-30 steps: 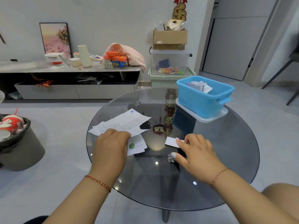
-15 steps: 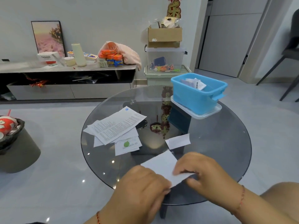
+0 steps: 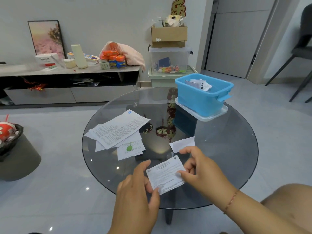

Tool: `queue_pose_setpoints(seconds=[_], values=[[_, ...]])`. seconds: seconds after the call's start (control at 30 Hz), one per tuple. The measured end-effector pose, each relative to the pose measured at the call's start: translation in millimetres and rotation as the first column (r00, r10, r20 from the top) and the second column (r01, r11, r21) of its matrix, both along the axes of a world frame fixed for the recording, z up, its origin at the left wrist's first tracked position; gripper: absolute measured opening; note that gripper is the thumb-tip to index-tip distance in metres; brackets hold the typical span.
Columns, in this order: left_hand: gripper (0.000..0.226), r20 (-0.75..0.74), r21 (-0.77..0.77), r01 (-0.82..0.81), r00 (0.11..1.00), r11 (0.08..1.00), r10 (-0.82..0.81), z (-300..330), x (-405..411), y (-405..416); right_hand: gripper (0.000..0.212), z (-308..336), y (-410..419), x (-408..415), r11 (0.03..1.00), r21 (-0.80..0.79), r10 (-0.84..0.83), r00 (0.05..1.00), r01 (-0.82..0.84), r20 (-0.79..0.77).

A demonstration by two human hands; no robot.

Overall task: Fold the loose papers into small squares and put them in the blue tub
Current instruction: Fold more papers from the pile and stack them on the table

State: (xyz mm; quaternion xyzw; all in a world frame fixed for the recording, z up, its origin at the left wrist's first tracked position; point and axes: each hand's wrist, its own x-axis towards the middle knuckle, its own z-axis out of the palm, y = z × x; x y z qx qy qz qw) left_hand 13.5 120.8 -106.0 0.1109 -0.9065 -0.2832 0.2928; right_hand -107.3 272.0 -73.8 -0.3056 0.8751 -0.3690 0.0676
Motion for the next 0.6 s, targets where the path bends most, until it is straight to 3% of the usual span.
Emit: queue_pose_setpoints(seconds=[0.07, 0.17, 0.27, 0.47, 0.6], values=[[0.07, -0.018, -0.096, 0.017, 1.0, 0.995, -0.019, 1, 1, -3, 0.041, 1, -2, 1, 0.998, 0.059, -0.003, 0.999, 0.005, -0.038], [0.043, -0.046, -0.231, 0.083, 0.994, 0.969, -0.096, 0, -1, -6, 0.033, 1, -4, 1, 0.995, 0.102, -0.001, 0.993, 0.013, -0.116], [0.04, 0.023, -0.303, 0.171, 0.985, 0.938, -0.172, -9, -4, -9, 0.028, -4, -1, -1, 0.992, 0.125, 0.052, 0.966, -0.021, -0.252], [0.032, 0.105, -0.361, 0.255, 0.967, 0.897, -0.233, -9, -1, -13, 0.068, -3, 5, -2, 0.905, 0.289, 0.385, 0.889, -0.313, -0.245], [0.04, 0.066, -0.461, 0.255, 0.965, 0.85, -0.254, -11, 1, -12, 0.077, 0, 9, 4, 0.855, 0.43, 0.455, 0.817, -0.29, -0.355]])
